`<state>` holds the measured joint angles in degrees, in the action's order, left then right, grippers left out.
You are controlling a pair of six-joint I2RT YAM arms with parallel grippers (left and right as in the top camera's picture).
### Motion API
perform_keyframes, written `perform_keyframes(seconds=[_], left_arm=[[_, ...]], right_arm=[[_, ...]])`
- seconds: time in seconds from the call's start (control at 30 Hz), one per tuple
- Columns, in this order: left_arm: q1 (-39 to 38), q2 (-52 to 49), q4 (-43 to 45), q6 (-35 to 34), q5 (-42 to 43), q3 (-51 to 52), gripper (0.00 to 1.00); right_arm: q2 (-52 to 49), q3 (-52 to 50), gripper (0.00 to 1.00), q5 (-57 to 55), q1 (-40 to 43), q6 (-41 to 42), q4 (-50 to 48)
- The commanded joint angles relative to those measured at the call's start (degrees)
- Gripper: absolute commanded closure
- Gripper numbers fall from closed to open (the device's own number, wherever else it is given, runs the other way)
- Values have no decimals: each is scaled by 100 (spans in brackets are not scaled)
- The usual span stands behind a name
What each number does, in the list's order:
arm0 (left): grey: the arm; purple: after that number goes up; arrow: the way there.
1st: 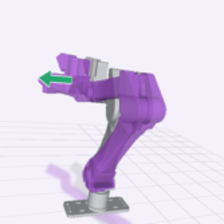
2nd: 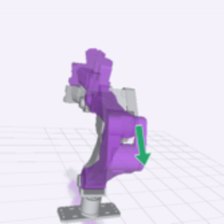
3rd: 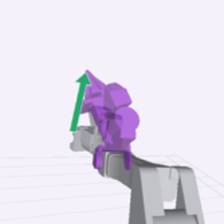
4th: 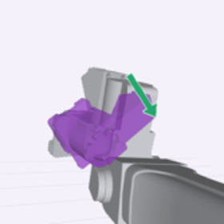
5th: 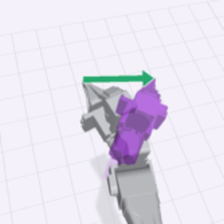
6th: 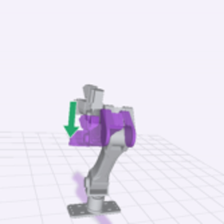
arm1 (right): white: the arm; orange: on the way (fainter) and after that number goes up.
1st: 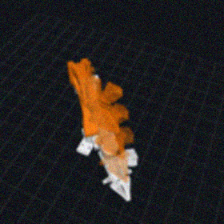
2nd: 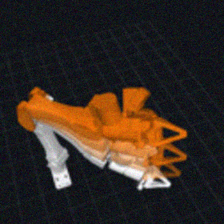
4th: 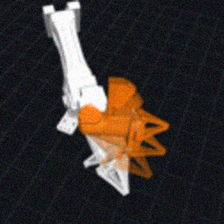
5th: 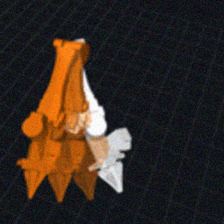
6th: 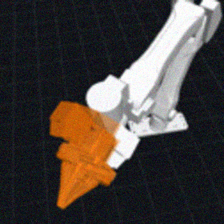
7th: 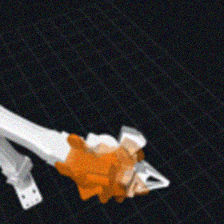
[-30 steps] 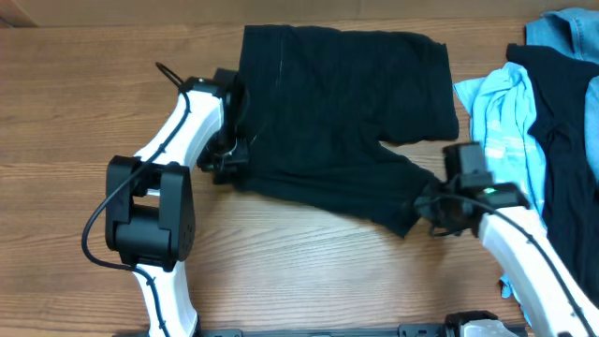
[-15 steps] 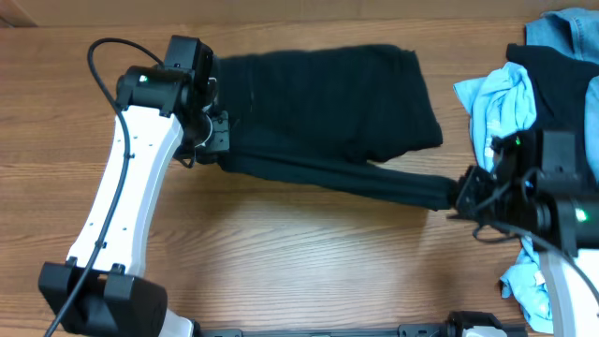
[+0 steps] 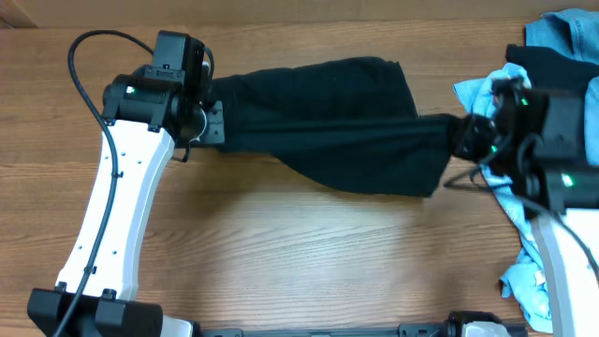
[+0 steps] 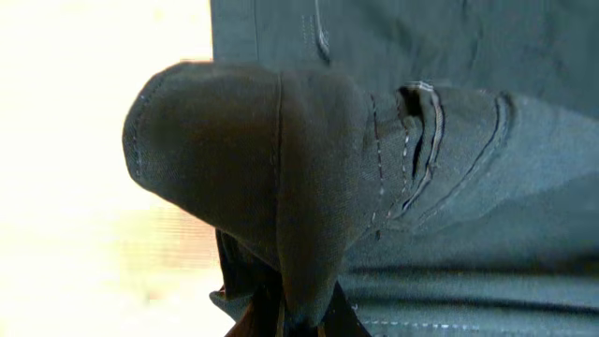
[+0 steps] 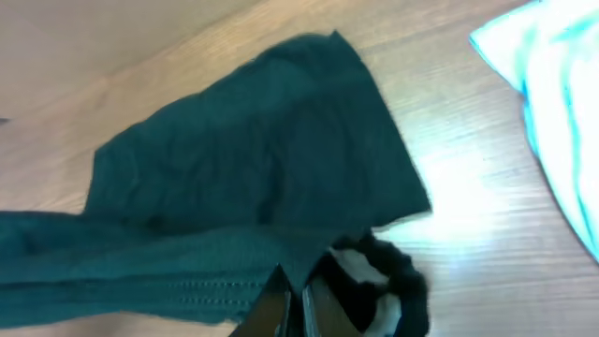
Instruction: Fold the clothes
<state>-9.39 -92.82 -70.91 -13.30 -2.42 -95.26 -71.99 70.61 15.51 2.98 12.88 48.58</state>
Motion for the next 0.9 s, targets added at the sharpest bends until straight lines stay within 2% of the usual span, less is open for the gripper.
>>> perform_keyframes(seconds=[0.0,0.13,0.27,0.43,0.6,0.67,0.7,0.73,0.77,0.8,0.87], left_arm=[[227,120,592,-173,-1034,472,96],[232,94,1779,-221,-1414,1121,96],[236,-35,2761,-258,-1624,1252,96],[234,-732,3670,-256,-1622,1255,96],[234,-1379,4732,-256,-1674,1255,95],[234,-1591,5191,-256,-1770,1255,82],[236,-1657,5337,-254,-1805,1255,80],[236,-1762,5615,-254,-1967,1255,65],[236,-1849,5799,-251,-2059,1255,28],[236,-1934,5987,-227,-2122,1255,0],[236,-2026,6201,-188,-2157,1255,0]], right_arm=[[-844,131,96,-90,136,-273,-833],[-1526,131,96,-79,120,-380,-1875],[-1825,131,96,-94,-120,-442,-3049],[-2531,131,96,-442,-529,-588,-4330],[-3410,129,96,-450,-529,-590,-5418],[-3703,131,96,-448,-531,-588,-5899],[-3825,131,96,-448,-542,-588,-6094],[-4052,131,96,-450,-588,-588,-6450],[-4190,131,96,-450,-612,-588,-6682],[-4350,131,96,-450,-651,-588,-6961],[-4597,131,95,-468,-717,-584,-7361]])
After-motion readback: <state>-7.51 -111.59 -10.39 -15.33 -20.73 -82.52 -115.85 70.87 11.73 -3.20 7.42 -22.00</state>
